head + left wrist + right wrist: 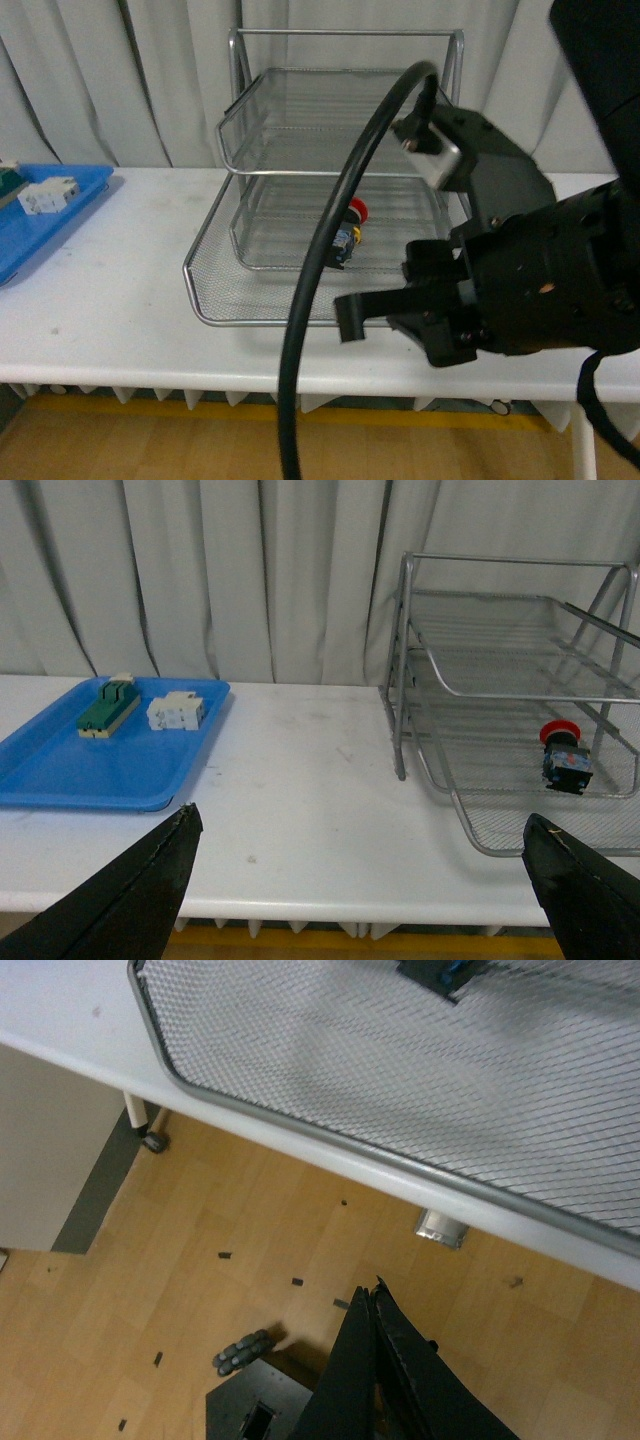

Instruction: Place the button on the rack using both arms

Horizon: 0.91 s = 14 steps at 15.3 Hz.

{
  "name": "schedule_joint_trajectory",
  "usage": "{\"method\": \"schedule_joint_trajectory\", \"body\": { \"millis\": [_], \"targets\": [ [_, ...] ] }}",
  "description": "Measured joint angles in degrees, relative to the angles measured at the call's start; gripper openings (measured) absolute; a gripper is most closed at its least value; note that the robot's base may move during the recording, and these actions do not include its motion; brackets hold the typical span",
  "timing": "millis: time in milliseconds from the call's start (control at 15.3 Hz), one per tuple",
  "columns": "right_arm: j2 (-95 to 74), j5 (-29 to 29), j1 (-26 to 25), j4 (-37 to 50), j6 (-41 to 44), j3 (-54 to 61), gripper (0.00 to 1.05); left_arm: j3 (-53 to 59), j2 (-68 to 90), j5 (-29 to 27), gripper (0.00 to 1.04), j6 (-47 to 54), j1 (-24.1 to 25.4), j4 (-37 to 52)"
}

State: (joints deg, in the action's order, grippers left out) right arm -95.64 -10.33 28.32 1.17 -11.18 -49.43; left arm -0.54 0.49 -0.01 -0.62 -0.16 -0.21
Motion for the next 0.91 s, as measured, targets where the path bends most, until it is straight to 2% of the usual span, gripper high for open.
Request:
{"method": "schedule_joint_trajectory", "body": {
  "millis": [326, 652, 913],
  "targets": [
    [-11.06, 2.95, 3.28, 1.20, -4.61, -3.15, 0.02, 0.00, 0.00, 0.00, 0.98, 0.00, 0.00, 0.00],
    [-19.39, 8.46, 1.46, 0.13, -7.89, -11.28, 0.02, 0.00, 0.00, -0.02, 0.98, -0.02, 0.00, 0.00],
    [-21.31, 9.92, -0.52, -1.11, -8.31, -15.87, 0.02, 0.00, 0.00, 0.00, 0.98, 0.00, 0.00, -0.02]
  ]
}}
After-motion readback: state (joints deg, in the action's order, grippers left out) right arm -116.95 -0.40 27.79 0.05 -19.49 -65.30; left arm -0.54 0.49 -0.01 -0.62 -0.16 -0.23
